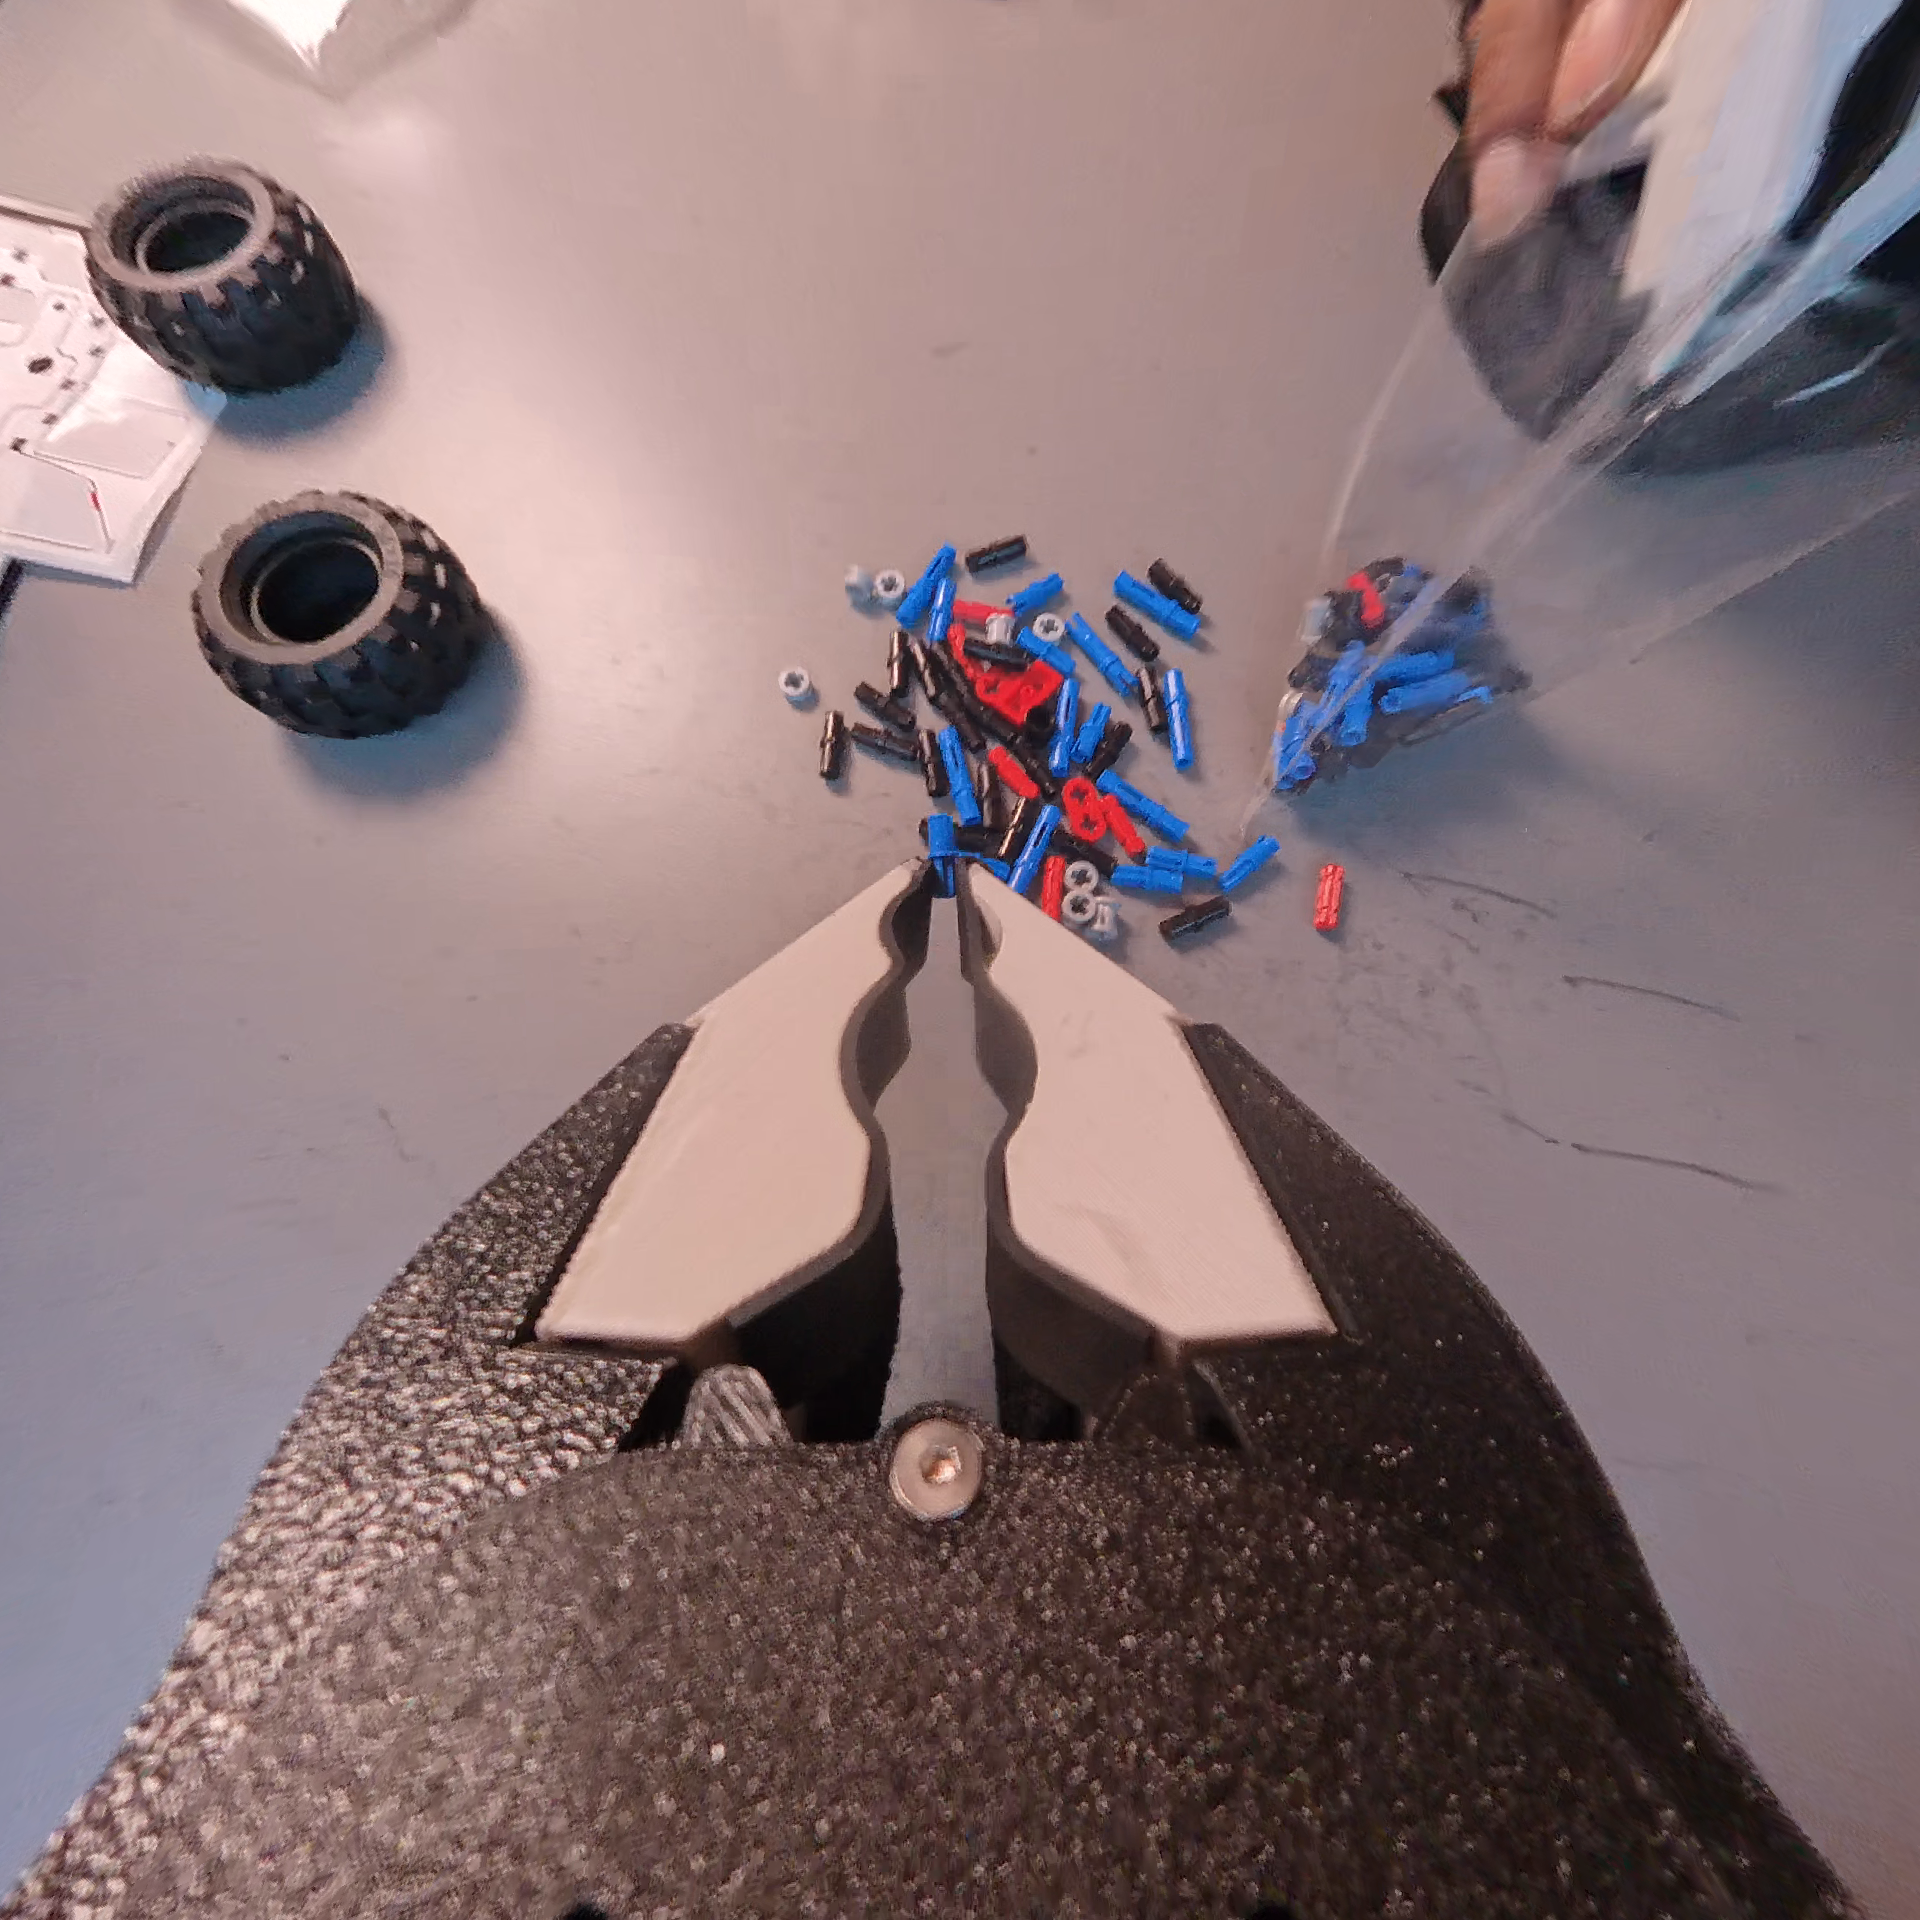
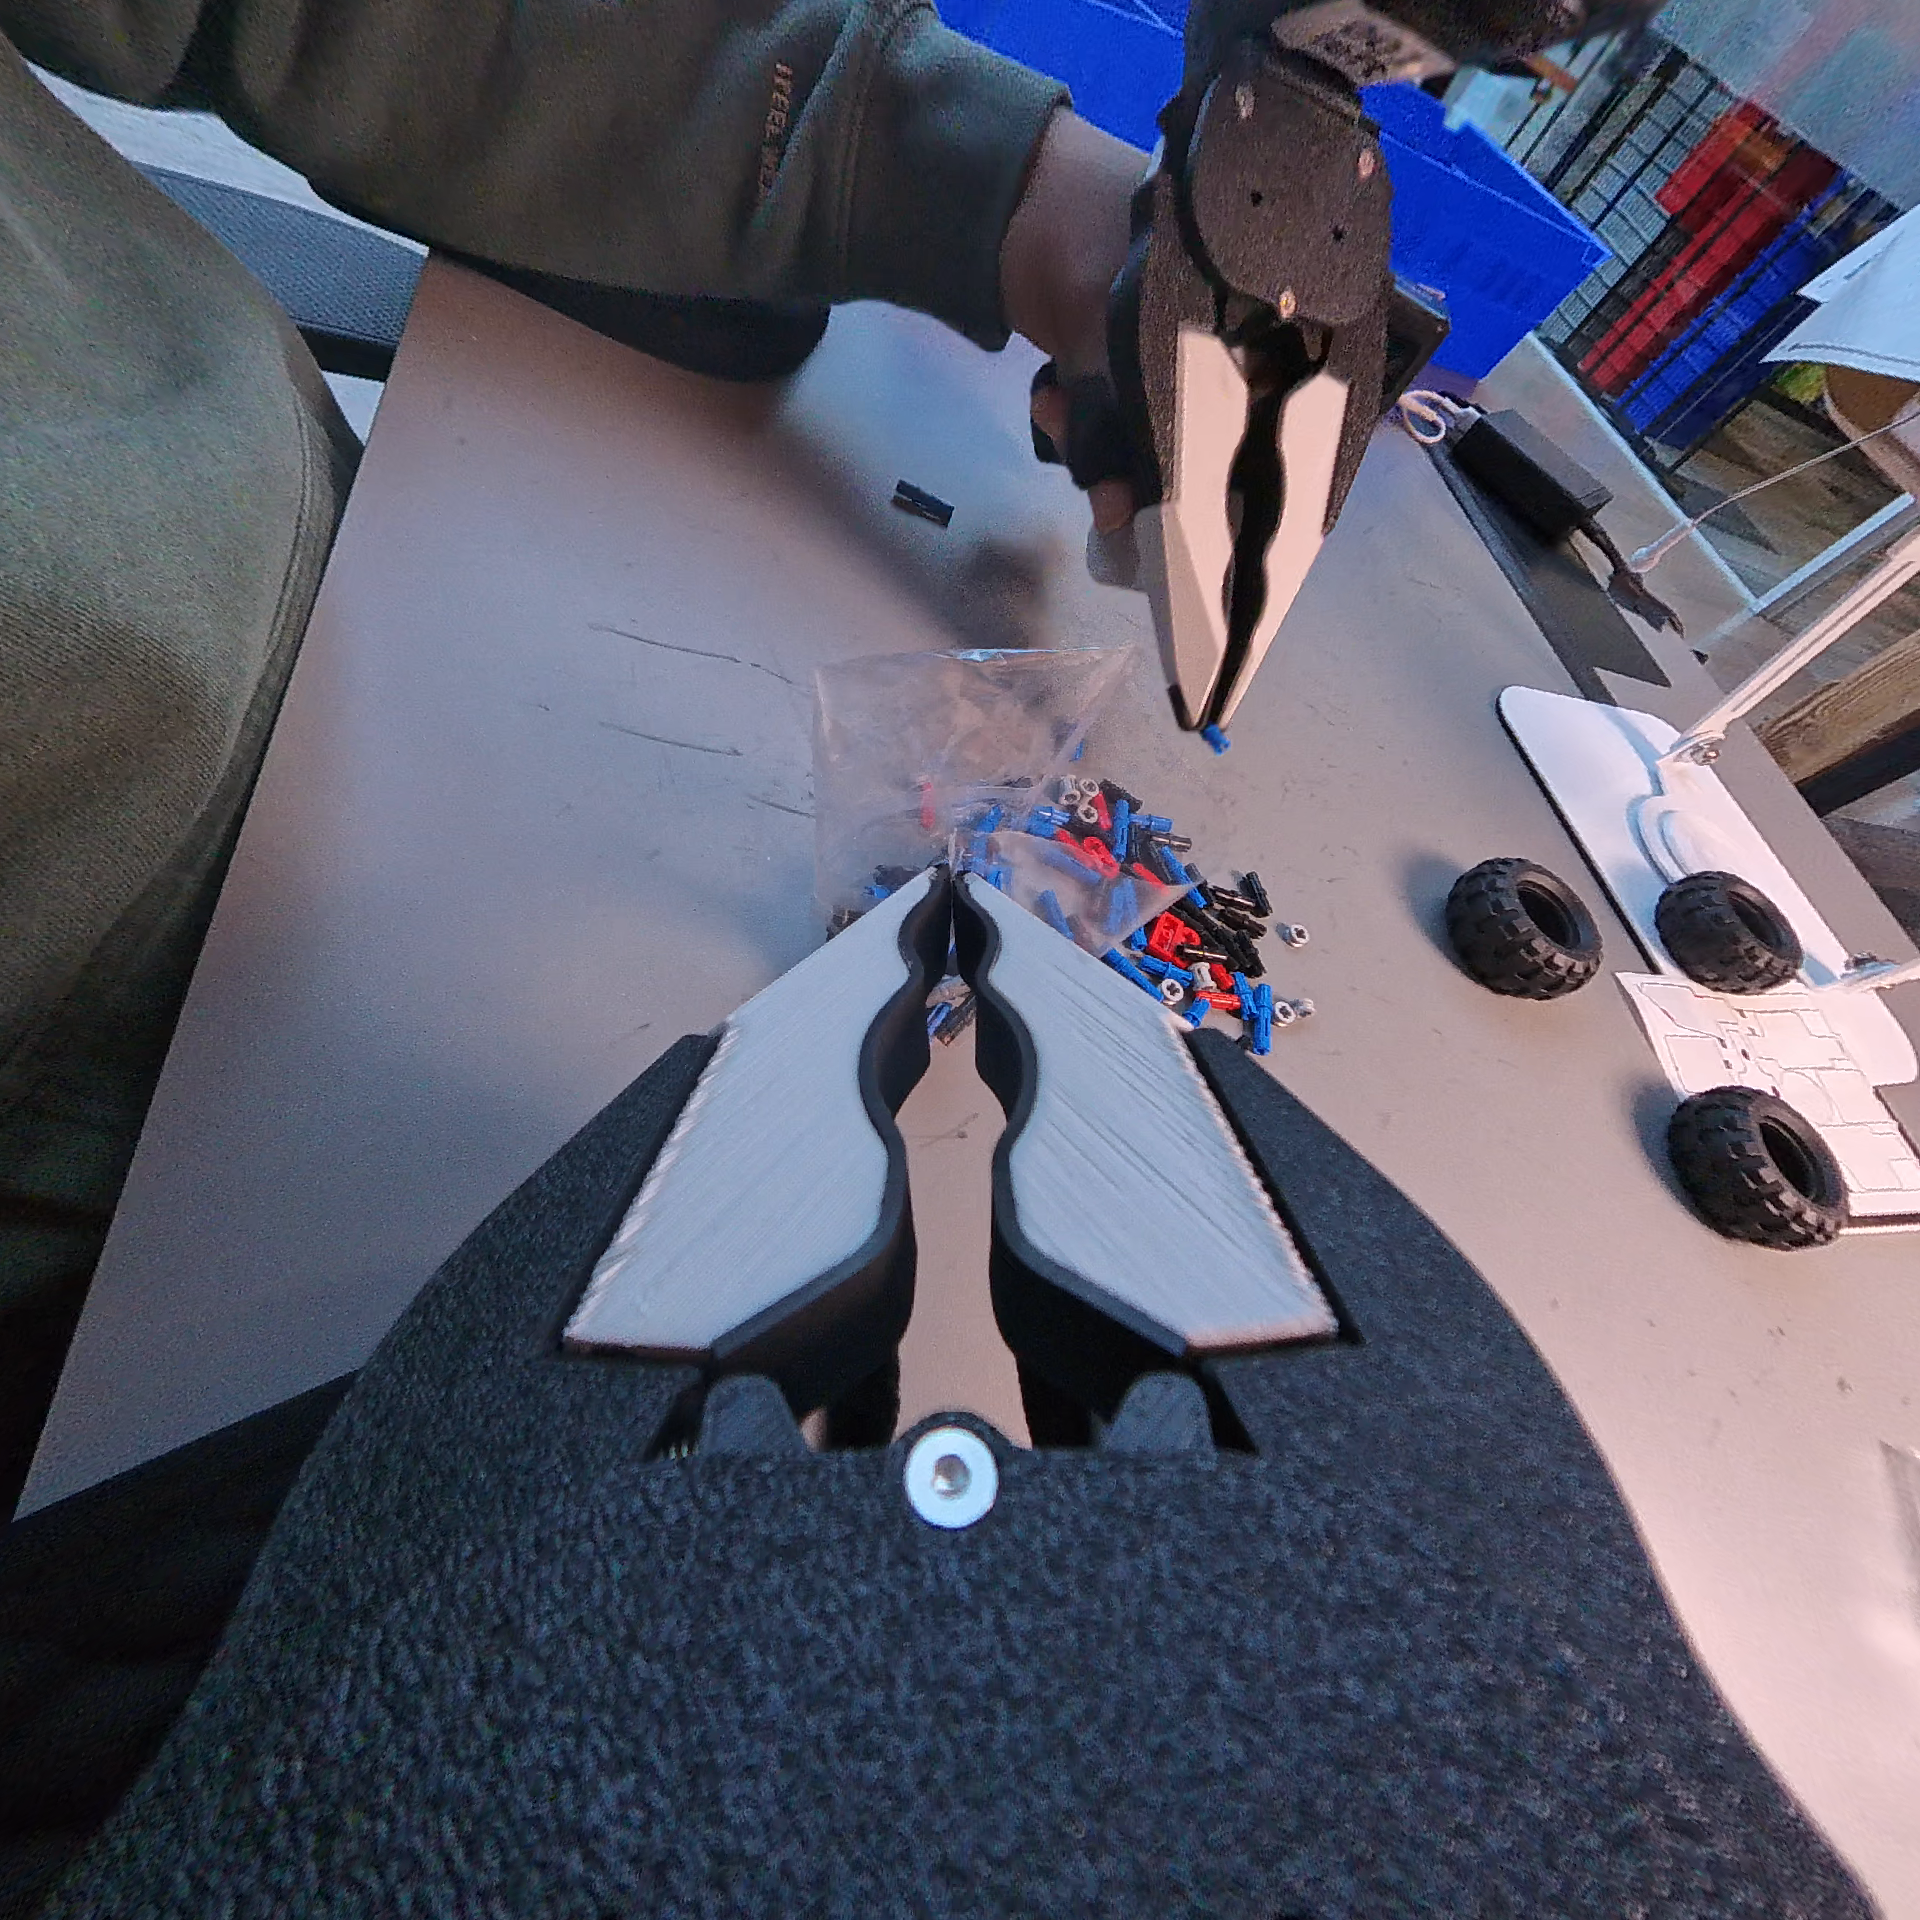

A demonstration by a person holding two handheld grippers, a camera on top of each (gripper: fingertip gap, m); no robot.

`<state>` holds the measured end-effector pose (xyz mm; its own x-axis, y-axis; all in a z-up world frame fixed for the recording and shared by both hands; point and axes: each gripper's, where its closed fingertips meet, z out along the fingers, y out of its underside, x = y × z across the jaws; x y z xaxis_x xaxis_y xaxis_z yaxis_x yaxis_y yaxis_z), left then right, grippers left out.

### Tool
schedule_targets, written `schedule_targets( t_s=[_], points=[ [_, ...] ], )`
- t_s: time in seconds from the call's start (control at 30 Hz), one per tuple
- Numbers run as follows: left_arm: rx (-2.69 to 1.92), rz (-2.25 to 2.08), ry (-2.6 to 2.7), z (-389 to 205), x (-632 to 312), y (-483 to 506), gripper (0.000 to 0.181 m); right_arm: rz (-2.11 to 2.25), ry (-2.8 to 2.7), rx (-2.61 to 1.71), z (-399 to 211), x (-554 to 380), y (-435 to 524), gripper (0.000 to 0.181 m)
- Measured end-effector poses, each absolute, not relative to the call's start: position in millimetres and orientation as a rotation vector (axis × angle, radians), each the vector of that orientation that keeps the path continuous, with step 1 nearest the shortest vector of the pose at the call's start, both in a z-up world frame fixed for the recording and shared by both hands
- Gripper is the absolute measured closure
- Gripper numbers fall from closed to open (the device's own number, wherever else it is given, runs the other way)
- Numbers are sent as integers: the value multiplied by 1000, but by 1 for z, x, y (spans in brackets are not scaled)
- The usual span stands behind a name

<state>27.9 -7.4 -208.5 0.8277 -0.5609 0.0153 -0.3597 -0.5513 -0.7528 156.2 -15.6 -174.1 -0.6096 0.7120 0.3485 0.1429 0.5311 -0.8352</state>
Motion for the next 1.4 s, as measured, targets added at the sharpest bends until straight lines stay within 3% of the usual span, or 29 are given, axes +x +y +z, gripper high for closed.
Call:
schedule_targets(
  t_s=[0.2,0.53,0.9,1.2,1.33,1.4],
  points=[
    [-1908,-540,876,-113,117,-29,178,1031,-2084,-687,-175,154,-18,181],
    [-2116,-409,1040,-147,146,-20,177,1038,-2074,-674,-173,155,-18,181],
    [-2125,-273,852,-118,88,-47,165,1078,-2030,-679,-164,157,-15,181],
    [-2556,-44,275,-229,-26,-160,156,1081,-2053,-679,-167,158,-16,181],
    [-2539,-41,229,-241,-23,-163,176,1085,-2052,-681,-167,158,-16,181],
    [-2539,9,253,-241,-26,-158,177,1086,-2055,-681,-167,158,-16,181]
  ],
)
